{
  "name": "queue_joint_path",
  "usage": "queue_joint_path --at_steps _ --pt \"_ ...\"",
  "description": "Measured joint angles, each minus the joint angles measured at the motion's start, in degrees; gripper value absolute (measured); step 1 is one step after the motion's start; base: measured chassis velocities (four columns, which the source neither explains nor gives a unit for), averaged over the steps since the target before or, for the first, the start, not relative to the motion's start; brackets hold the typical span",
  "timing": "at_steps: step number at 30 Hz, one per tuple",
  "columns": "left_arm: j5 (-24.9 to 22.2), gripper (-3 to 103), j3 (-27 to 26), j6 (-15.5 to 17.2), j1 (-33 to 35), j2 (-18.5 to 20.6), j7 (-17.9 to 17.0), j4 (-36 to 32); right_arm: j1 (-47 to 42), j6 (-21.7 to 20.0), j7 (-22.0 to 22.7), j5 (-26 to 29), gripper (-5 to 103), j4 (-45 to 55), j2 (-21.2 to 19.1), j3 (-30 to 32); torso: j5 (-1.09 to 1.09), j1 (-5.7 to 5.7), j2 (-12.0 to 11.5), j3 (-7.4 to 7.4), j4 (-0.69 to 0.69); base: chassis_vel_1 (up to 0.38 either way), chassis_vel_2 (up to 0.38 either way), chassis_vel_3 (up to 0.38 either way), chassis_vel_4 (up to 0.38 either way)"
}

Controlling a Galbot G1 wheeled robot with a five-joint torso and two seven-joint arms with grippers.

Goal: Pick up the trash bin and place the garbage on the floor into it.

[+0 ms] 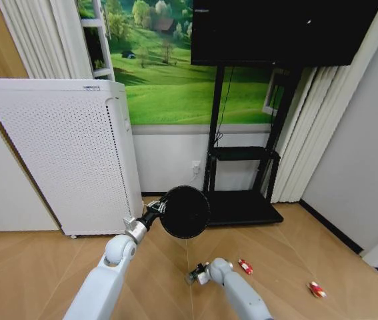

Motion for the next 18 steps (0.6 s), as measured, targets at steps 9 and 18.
queue_joint_path --at_steps 9,18 --pt "-0.2 7 -2.3 -0.1 0.2 1.0 -1.0 1.2 -5.5 -5.5 2.8 28.1 18 2.0 -4.1 14.5 0.00 0.00 0.0 0.00 -0.02 0.000 0.000 0.000 0.000" --pt "-1.9 7 -4.5 0.3 0.7 2.2 -2.8 1.6 -9.7 -13.5 13.3 60.3 18 2.5 -4.6 25.9 0.00 0.00 0.0 -0.01 -0.01 0.000 0.000 0.000 0.000"
